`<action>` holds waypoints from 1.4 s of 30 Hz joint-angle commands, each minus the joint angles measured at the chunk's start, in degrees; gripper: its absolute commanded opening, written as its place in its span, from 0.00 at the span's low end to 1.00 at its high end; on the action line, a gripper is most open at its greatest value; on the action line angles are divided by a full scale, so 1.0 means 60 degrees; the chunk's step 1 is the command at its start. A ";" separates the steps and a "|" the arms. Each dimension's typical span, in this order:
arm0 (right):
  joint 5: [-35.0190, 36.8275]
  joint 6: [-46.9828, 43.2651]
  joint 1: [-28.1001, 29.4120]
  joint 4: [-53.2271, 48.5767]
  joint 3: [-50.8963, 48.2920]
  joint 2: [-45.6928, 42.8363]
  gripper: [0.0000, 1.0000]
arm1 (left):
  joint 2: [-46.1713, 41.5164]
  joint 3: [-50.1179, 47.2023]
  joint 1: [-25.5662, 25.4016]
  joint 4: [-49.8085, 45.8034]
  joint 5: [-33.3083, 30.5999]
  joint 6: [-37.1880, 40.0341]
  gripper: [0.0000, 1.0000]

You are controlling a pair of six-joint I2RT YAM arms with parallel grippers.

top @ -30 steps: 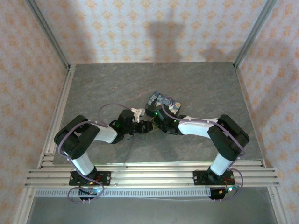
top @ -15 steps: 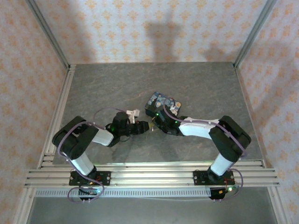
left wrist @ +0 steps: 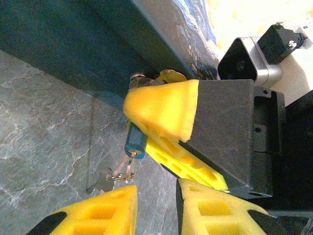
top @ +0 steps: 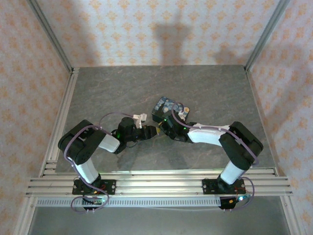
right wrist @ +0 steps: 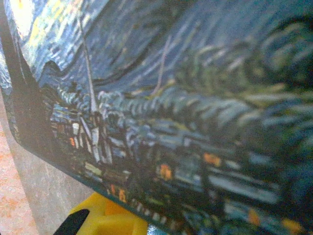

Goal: Unlock the padlock with the key

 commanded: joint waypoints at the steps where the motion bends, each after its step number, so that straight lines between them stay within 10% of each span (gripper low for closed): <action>1: -0.0003 0.0151 -0.0021 0.0216 -0.0138 -0.0378 0.00 | 0.0224 0.0134 0.0029 0.0468 -0.0002 -0.0001 0.27; 20: -0.0337 0.0224 -0.0023 0.0358 -0.0093 -0.0270 0.00 | 0.0336 0.0603 0.0034 0.0180 -0.0002 0.0232 0.06; 27: -0.0114 0.0239 -0.0021 0.0258 -0.0226 -0.0400 0.00 | -0.0366 0.0392 0.0056 -0.1231 -0.0371 0.0903 0.30; 42: -0.0150 0.0239 -0.0051 0.0214 -0.0241 -0.0491 0.00 | -0.0300 0.0466 0.0136 -0.1268 -0.0189 0.1091 0.37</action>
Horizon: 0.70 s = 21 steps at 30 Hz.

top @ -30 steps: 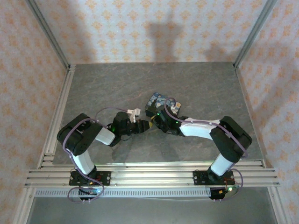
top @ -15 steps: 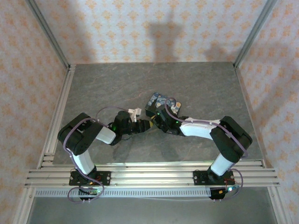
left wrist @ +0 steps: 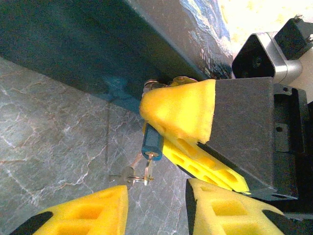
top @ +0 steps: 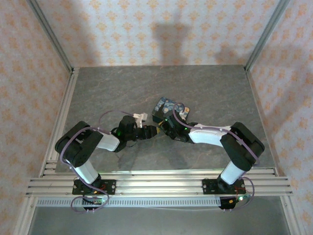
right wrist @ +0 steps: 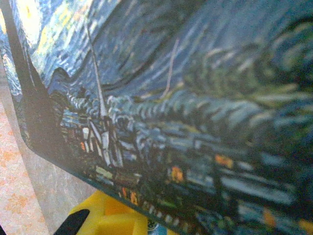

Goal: Unlock the padlock with the key

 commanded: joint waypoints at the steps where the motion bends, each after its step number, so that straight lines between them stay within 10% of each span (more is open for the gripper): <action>1: 0.0012 0.0097 0.0011 0.0073 -0.0100 -0.0347 0.00 | 0.0223 0.0219 0.0118 0.0179 0.0077 0.0220 0.37; 11: -0.0134 0.0112 0.0008 -0.0109 0.0128 -0.0274 0.00 | 0.1120 0.0505 0.0125 0.1302 0.0469 -0.0185 0.27; 15: -0.0192 0.0112 0.0010 -0.0225 0.0234 -0.0238 0.00 | 0.1178 0.0582 0.0123 0.1330 0.0578 -0.0094 0.00; 21: -0.0337 0.0014 -0.0011 -0.0645 0.0516 -0.0181 0.00 | 0.0573 0.0670 0.0060 -0.0202 0.0309 0.1184 0.00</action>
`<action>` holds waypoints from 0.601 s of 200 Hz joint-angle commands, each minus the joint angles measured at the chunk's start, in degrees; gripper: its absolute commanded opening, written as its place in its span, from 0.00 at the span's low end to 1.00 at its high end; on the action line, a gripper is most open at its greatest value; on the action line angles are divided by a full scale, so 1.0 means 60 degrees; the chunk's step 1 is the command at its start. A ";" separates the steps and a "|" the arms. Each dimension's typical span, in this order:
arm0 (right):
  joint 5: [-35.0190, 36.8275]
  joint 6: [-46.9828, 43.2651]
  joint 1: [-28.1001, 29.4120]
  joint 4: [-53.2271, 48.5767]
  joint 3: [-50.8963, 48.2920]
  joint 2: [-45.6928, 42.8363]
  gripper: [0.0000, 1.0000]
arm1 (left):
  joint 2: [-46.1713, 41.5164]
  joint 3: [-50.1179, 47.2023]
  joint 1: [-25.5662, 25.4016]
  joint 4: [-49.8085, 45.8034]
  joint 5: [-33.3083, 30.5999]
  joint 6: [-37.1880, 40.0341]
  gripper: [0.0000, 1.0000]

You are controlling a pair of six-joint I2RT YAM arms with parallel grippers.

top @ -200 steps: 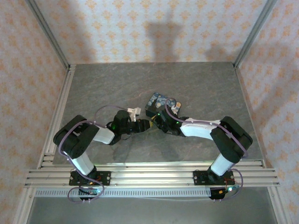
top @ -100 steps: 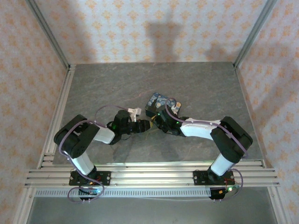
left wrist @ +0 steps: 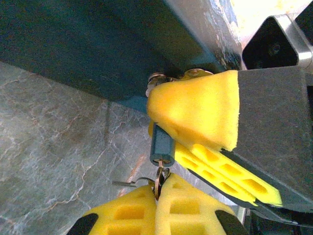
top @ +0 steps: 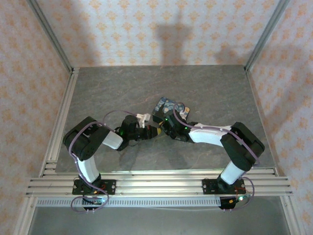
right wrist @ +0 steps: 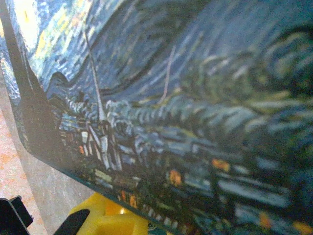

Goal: Unlock the padlock with the key

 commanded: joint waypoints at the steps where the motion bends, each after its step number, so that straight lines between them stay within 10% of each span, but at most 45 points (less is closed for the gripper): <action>1: -0.0294 -0.0035 0.0031 -0.0530 0.0491 -0.0176 0.00 | -0.0671 0.0235 0.0004 -0.1137 -0.0484 0.1381 0.00; 68: -0.1182 -0.0385 -0.0045 -0.2679 0.1602 -0.0059 0.00 | -0.1909 0.0386 -0.1409 -0.3851 -0.3995 0.5569 0.00; 120: -0.1689 -0.0704 -0.0044 -0.3218 0.1979 0.0253 0.07 | -0.1772 0.0780 -0.1907 -0.4470 -0.4523 0.6521 0.00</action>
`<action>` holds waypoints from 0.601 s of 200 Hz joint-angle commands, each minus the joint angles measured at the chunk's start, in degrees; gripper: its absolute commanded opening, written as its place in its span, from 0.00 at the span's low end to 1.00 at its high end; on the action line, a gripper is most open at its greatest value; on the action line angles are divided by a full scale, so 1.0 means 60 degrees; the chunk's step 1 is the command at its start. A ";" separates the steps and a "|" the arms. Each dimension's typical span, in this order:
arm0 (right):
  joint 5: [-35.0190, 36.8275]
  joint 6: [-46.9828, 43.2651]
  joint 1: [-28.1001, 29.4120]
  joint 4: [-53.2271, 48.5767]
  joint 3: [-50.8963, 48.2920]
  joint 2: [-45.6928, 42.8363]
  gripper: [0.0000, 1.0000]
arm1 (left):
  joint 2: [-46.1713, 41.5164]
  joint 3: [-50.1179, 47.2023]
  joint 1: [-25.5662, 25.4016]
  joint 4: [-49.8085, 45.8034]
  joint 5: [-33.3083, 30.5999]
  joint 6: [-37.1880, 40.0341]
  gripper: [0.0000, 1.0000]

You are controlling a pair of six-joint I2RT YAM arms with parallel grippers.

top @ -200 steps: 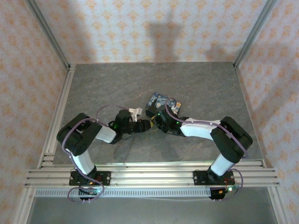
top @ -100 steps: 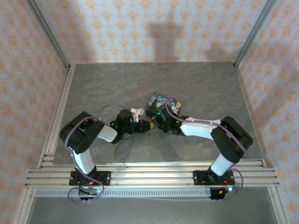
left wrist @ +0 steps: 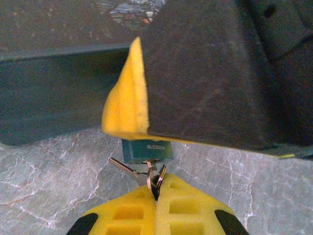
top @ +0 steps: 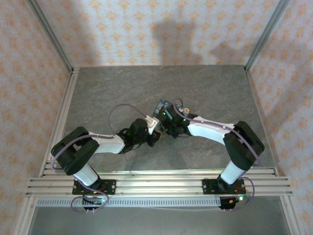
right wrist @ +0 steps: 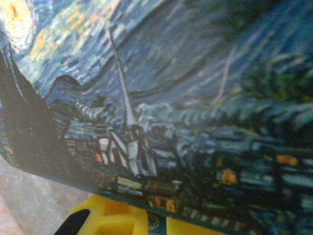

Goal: Unlock the padlock with the key

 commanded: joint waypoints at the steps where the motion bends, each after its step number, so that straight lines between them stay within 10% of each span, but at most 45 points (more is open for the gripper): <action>1: -0.0804 -0.0067 0.0124 0.0050 0.0364 0.0152 0.08 | 0.0082 0.0224 -0.0064 -0.0732 -0.0625 0.0952 0.00; 41: -0.0292 0.0123 0.0168 0.0092 -0.0155 -0.0323 0.45 | 0.0237 0.0157 -0.0034 -0.0497 -0.0455 0.0548 0.00; 120: 0.1168 0.0177 0.0161 -0.0515 -0.0848 -0.2109 0.55 | 0.0405 0.0305 0.0137 -0.0376 -0.0157 -0.0028 0.00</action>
